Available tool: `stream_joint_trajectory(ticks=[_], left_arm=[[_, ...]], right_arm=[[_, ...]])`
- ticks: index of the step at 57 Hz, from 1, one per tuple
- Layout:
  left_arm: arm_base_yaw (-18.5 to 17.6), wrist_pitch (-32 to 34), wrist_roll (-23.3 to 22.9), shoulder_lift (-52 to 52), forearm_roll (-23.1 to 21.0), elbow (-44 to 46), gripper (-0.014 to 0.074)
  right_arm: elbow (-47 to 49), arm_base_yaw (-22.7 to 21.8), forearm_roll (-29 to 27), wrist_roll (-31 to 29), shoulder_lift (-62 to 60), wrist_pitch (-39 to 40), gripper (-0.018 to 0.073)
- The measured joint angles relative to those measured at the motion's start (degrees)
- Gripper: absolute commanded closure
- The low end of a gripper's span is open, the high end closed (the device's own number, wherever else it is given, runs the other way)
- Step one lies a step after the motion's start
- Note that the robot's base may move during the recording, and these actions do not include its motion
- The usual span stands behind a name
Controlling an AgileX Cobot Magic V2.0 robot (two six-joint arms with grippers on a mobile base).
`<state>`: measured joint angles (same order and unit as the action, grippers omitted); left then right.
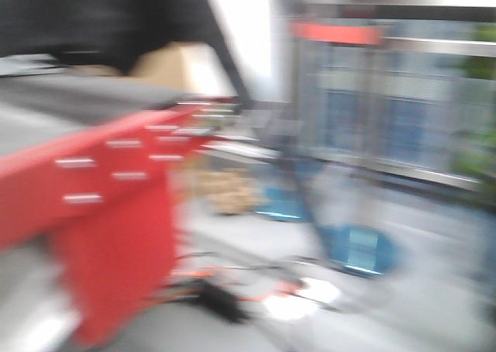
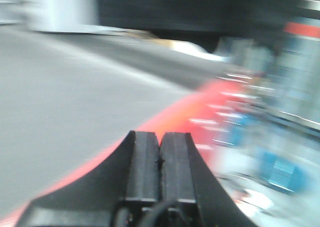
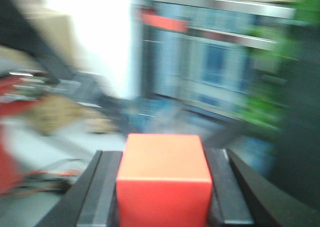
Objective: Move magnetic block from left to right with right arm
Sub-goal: 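Turn the base toward the carpeted area with cardboard boxes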
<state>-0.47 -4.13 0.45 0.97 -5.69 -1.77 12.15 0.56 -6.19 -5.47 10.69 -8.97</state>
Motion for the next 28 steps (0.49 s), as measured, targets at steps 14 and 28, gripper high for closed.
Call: stream_joint_trajectory(ticks=[14, 28], left_arm=[[0.0, 0.0, 0.0, 0.0, 0.0, 0.0, 0.0722], [0.0, 0.0, 0.0, 0.0, 0.0, 0.0, 0.0722]], right_arm=[[0.0, 0.0, 0.0, 0.0, 0.0, 0.0, 0.0221], [0.0, 0.0, 0.0, 0.0, 0.0, 0.0, 0.0221]])
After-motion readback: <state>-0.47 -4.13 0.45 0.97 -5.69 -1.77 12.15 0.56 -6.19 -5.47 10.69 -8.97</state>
